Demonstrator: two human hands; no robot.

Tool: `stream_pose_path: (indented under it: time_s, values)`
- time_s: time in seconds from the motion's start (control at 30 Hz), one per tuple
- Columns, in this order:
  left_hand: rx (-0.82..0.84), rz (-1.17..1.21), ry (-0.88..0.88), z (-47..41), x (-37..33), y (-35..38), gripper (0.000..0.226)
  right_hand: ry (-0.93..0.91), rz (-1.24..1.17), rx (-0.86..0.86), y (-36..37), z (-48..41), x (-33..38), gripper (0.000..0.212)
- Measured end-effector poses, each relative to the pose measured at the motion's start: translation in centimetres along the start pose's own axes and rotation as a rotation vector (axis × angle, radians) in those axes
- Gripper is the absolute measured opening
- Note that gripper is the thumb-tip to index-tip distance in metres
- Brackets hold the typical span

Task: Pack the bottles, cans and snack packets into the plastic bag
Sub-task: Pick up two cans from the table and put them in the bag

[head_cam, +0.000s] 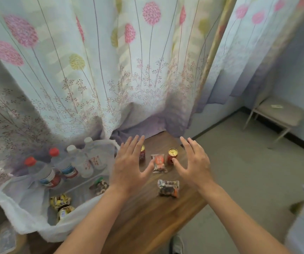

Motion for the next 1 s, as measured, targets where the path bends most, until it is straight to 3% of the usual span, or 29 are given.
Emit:
stream_pose_path:
  time_s: [0.23,0.67,1.0]
  values:
    - [0.003,-0.053,-0.045,-3.0,-1.3,5.9,0.078,-0.006,-0.023,0.091,2.3,-2.9,-4.1,0.078]
    - [0.218,-0.266,-0.279,-4.0,1.3,16.9,0.085,-0.160,0.109,0.334,9.4,-8.2,-11.5,0.076]
    - [0.265,-0.224,-0.353,-4.7,3.8,23.8,0.081,-0.056,0.047,0.343,15.5,-7.3,-17.8,0.074]
Point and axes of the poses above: each hand's wrist, its own z-axis away from the middle knuckle, its own y-axis out of the palm, x = y × z, the point moved 6 cm from there along -z, towards the middle knuckle, and after that the axes turned 14 degrees about -z, right-handed, at the moved point
